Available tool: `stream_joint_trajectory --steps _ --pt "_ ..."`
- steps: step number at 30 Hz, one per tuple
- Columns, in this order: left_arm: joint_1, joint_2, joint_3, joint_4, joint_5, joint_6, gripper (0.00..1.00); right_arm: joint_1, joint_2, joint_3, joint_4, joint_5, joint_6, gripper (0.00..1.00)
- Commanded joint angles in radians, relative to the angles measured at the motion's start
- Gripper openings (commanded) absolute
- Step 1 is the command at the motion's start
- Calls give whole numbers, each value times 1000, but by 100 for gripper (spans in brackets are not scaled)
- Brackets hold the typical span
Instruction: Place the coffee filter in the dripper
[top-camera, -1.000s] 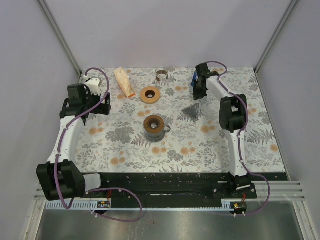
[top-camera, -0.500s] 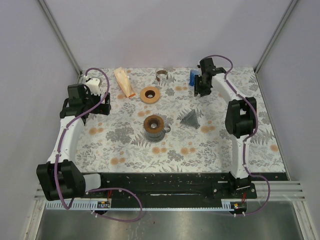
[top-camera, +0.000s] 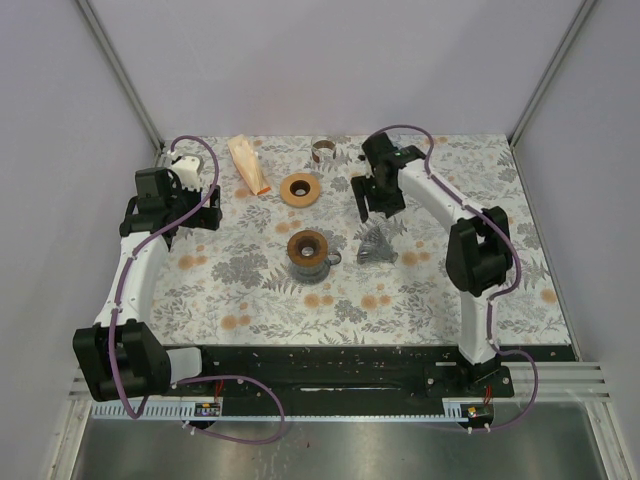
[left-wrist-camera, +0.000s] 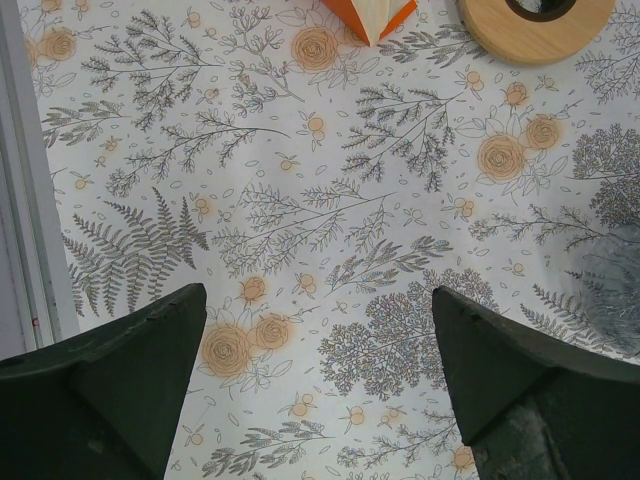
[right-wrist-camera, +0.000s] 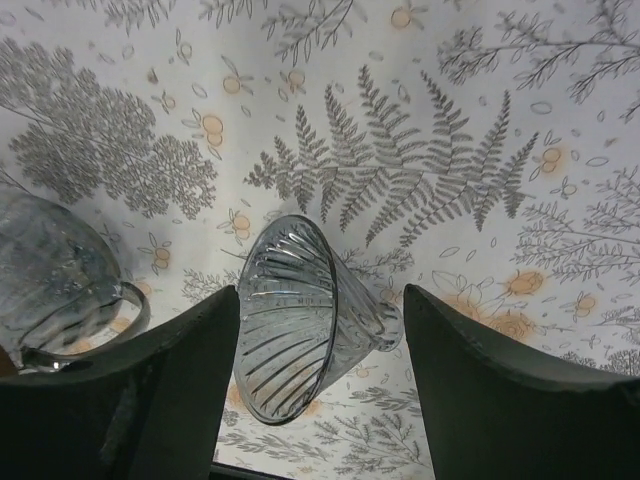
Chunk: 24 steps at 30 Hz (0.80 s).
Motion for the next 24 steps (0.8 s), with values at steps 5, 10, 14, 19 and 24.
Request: stream_joint_trajectory --steps 5,10,14,19,24 --pt "7 -12 16 26 13 5 99 108 -47 -74 -147 252 4 70" --pt "6 -18 16 25 15 5 99 156 -21 -73 -188 331 14 57" --pt "7 -21 13 25 9 9 99 176 -21 -79 -206 370 8 37" --pt "7 -23 15 25 12 11 99 179 -17 -100 -206 369 -15 24" --pt "7 -26 15 25 12 11 99 180 -13 -89 -225 398 -30 0"
